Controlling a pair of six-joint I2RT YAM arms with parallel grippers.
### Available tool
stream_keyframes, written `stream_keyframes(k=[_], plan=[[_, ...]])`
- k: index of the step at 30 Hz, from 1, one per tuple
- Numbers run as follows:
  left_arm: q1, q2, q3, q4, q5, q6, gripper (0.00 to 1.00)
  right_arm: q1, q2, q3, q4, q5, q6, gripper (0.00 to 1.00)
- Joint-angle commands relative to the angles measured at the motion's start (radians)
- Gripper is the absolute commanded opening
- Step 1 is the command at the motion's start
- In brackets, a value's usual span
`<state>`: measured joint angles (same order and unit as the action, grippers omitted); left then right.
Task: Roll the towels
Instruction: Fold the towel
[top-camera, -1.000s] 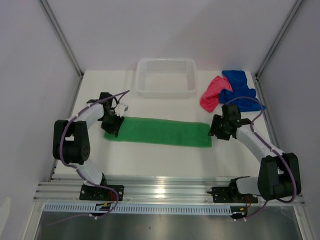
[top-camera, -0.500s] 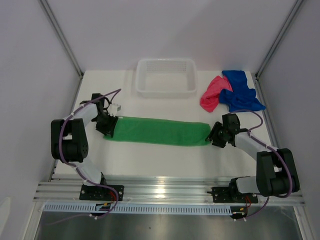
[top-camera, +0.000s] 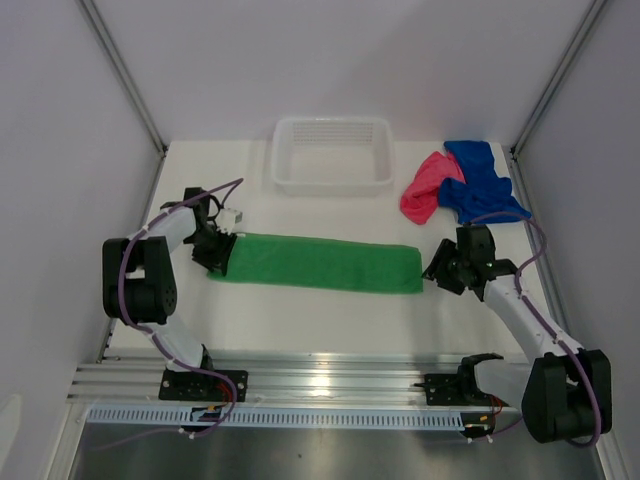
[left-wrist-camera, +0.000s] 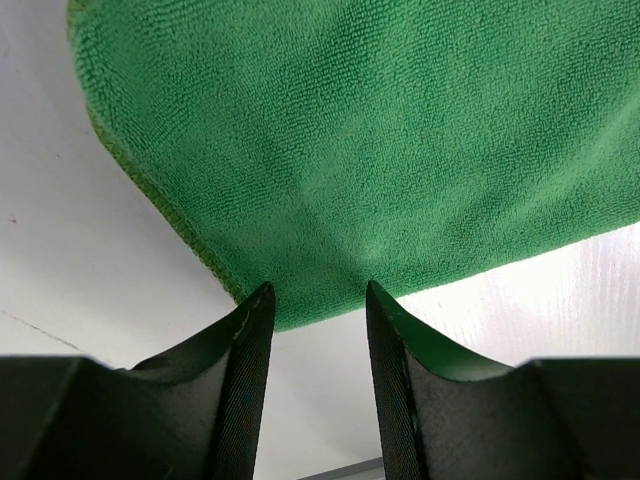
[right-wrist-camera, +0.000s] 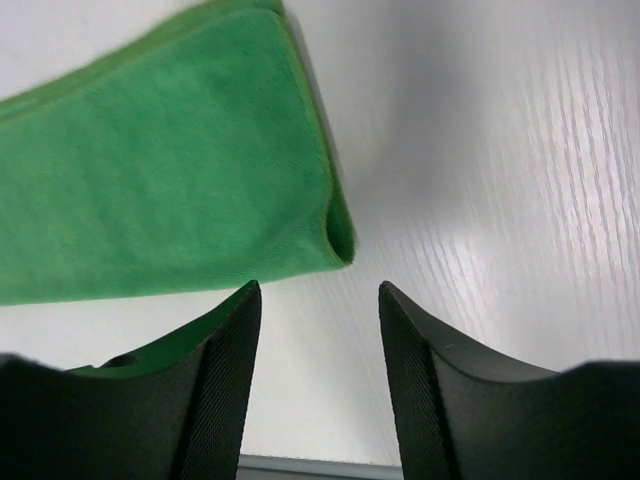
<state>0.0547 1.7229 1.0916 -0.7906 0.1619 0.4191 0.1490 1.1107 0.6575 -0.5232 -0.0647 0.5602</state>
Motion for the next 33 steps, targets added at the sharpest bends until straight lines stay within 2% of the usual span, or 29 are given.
stream_keyframes(k=[1,5,12,20,22,29,33], plan=[[0.005,0.006,-0.012,0.017,0.01,0.004,0.45,-0.003,0.012,0.042,0.027,0.008,-0.016,0.55],[0.005,-0.009,-0.035,0.047,-0.019,0.012,0.45,-0.003,0.124,0.056,0.098,-0.064,-0.017,0.57],[0.005,-0.006,-0.045,0.054,-0.009,0.012,0.45,-0.002,0.242,0.001,0.154,-0.012,-0.039,0.57],[0.005,-0.011,-0.05,0.056,0.018,0.007,0.45,-0.003,0.202,-0.088,0.134,-0.021,0.018,0.54],[0.005,-0.013,-0.042,0.057,0.027,0.007,0.45,-0.003,0.213,-0.093,0.158,-0.026,0.023,0.52],[0.005,-0.019,-0.038,0.051,0.028,0.009,0.45,-0.005,0.259,-0.102,0.195,-0.041,0.041,0.36],[0.005,-0.029,-0.033,0.036,0.045,0.0,0.45,-0.005,0.278,-0.108,0.218,-0.092,0.076,0.35]])
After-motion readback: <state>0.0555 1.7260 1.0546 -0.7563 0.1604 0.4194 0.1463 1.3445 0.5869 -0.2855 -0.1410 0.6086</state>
